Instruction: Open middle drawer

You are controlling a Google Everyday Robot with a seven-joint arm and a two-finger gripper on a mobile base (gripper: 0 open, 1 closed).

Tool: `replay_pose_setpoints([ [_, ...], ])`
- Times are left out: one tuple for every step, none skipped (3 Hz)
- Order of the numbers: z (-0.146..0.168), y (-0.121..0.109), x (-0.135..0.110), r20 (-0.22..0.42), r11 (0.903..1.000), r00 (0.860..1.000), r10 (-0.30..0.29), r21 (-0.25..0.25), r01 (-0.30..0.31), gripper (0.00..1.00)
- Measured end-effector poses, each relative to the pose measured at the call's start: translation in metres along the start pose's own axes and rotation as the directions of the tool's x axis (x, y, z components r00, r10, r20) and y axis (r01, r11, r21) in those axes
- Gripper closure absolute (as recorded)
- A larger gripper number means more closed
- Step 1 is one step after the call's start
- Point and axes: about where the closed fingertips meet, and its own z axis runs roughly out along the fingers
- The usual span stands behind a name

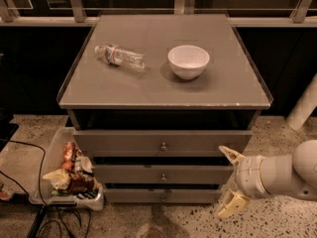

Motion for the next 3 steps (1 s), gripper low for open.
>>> replay_pose_setpoints([
  [0.016, -0.006, 0.005, -0.037, 0.9987, 0.999, -0.035, 0.036, 0.036, 0.0],
  [0.053, -0.02, 0.03, -0.123, 0.9927, 0.989, -0.081, 0.08, 0.091, 0.0],
  [0.084, -0.036, 0.058, -0.18, 0.9838, 0.977, -0.118, 0.113, 0.139, 0.0],
])
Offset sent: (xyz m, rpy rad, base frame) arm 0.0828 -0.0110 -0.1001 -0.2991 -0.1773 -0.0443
